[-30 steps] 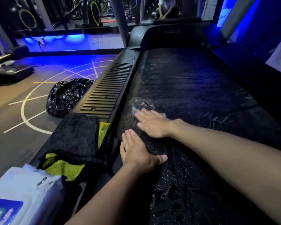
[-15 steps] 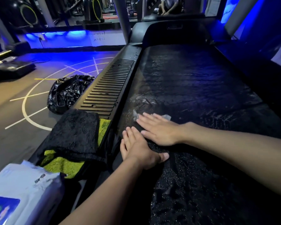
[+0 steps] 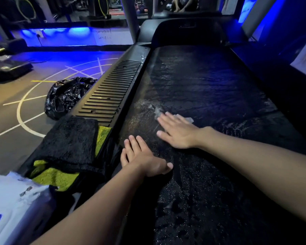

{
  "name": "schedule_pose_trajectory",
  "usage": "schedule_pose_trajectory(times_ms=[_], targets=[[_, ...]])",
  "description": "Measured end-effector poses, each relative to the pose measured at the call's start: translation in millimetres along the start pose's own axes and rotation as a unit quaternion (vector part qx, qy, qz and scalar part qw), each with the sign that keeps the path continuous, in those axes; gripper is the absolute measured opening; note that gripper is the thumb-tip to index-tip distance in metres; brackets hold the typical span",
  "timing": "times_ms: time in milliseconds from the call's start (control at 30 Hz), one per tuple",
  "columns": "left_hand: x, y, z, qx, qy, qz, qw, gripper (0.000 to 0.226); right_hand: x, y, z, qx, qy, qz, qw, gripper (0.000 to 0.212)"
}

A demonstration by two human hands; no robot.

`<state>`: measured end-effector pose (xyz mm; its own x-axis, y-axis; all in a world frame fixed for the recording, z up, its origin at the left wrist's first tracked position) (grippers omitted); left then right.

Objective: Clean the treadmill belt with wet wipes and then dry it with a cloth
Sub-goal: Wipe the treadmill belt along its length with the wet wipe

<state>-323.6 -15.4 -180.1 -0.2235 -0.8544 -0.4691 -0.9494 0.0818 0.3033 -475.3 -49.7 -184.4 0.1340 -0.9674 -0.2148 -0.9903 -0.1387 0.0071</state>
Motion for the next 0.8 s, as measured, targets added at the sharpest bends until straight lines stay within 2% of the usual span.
schedule_pose_trajectory(times_ms=[100,133,233,267,367,433,533,567,667,700,733,800], targets=[[3,1,0,0.008,0.009,-0.012,1.0,0.132,-26,-20,12,-0.012,0.002,-0.107,0.994,0.065],[3,1,0,0.009,0.007,-0.012,1.0,0.131,-23,-11,10,-0.004,0.002,-0.098,0.995,0.064],[1,2,1,0.012,0.004,-0.008,1.0,0.13,4,35,1,0.018,-0.009,0.055,0.998,0.067],[1,2,0,0.013,0.005,-0.007,1.0,0.13,6,33,0,0.018,-0.009,0.062,0.998,0.07],[3,3,1,0.017,0.004,-0.009,1.0,0.13,-20,-3,12,-0.001,-0.006,-0.056,0.998,0.072],[3,1,-1,0.023,0.001,-0.013,1.0,0.13,-29,3,11,0.004,-0.004,-0.079,0.997,0.07],[0,4,0,0.028,-0.018,0.003,0.999,0.122,-16,44,4,0.015,-0.012,0.054,0.998,0.069],[-1,7,0,0.029,-0.02,0.009,0.999,0.116,-17,40,3,0.013,-0.009,0.051,0.999,0.071],[1,19,1,0.038,-0.022,0.026,0.999,0.105,-42,7,18,-0.005,-0.006,-0.073,0.997,0.071],[2,21,1,0.041,-0.024,0.03,0.998,0.105,-46,8,19,-0.006,-0.004,-0.091,0.996,0.069],[3,24,2,0.047,-0.027,0.041,0.998,0.104,-43,20,16,-0.001,-0.007,-0.073,0.997,0.068],[5,31,5,0.069,-0.026,0.086,0.993,0.098,-35,51,10,0.016,-0.016,0.038,0.999,0.067]])
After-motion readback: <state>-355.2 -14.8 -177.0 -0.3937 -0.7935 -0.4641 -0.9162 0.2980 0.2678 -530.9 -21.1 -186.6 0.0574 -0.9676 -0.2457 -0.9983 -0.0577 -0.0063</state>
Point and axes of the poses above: each hand's wrist, its own x-axis towards the middle knuckle, its own z-axis out of the palm, y = z × x, the point moved 5 cm from there along x, towards the middle knuckle, and after that the axes turned 6 degrees about -x, right-handed, at the moved point
